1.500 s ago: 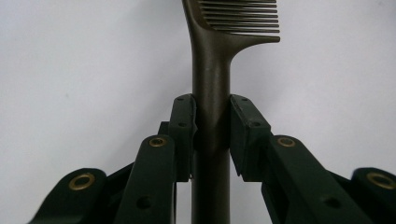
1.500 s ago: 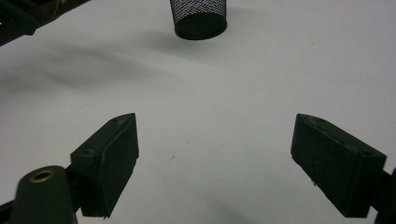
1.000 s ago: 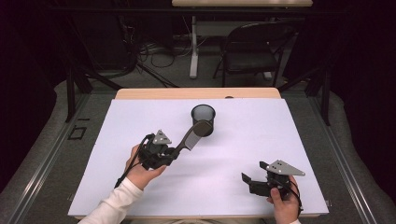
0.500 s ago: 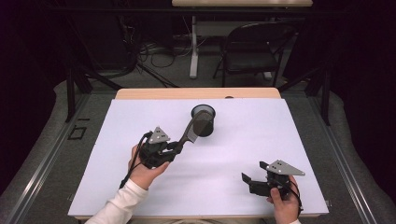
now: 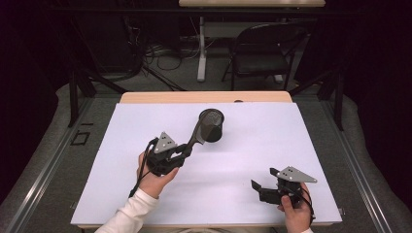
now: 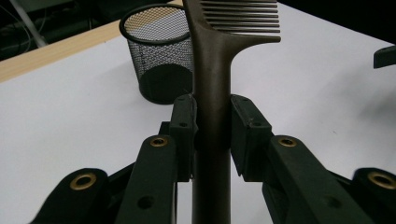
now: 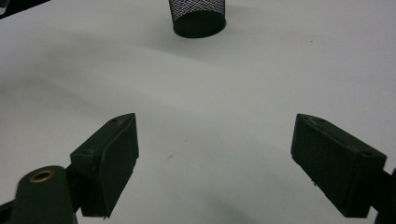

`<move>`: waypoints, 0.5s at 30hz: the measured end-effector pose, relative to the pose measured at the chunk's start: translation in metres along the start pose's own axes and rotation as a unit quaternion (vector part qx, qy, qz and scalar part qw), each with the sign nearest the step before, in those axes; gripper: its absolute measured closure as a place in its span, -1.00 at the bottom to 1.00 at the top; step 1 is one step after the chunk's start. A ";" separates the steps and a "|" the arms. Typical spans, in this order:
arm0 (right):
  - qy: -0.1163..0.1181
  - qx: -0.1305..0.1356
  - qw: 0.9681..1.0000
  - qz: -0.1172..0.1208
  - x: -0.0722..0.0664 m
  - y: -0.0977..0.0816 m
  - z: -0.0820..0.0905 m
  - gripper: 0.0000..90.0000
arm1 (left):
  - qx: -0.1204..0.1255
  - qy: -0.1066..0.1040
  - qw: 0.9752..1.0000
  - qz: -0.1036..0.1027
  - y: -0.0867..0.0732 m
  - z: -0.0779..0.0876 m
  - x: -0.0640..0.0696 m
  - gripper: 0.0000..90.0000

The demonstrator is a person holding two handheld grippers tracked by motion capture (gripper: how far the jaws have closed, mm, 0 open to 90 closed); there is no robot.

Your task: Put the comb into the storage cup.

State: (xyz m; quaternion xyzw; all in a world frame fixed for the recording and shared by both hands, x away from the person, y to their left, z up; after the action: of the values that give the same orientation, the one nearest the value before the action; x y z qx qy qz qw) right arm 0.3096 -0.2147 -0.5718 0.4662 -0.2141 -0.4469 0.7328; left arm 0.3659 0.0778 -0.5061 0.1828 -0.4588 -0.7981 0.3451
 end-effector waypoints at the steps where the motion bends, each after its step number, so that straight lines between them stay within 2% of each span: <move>1: 0.000 0.000 1.000 0.000 0.000 0.000 0.000 -0.67 | 0.002 0.000 1.000 -0.002 0.000 0.000 0.000 0.61; 7: -0.002 0.000 1.000 0.000 0.000 0.000 0.000 -0.67 | 0.027 0.006 1.000 -0.001 -0.001 0.003 0.000 0.61; 15: -0.003 0.000 1.000 0.001 -0.001 0.000 0.000 -0.68 | 0.044 0.013 0.999 -0.005 -0.004 0.006 -0.001 0.61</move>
State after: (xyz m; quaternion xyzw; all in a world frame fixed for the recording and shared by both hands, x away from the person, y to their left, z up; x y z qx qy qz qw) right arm 0.3094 -0.2139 -0.5718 0.4645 -0.2164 -0.4472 0.7331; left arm 0.3612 0.0830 -0.5065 0.2110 -0.4882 -0.7763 0.3384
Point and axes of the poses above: each handheld gripper's, and its own axes: z roughly backward along the jaws, y roughly out of its top, x roughly to its right, the point moved 7 cm from there along -z, roughly forward along the jaws
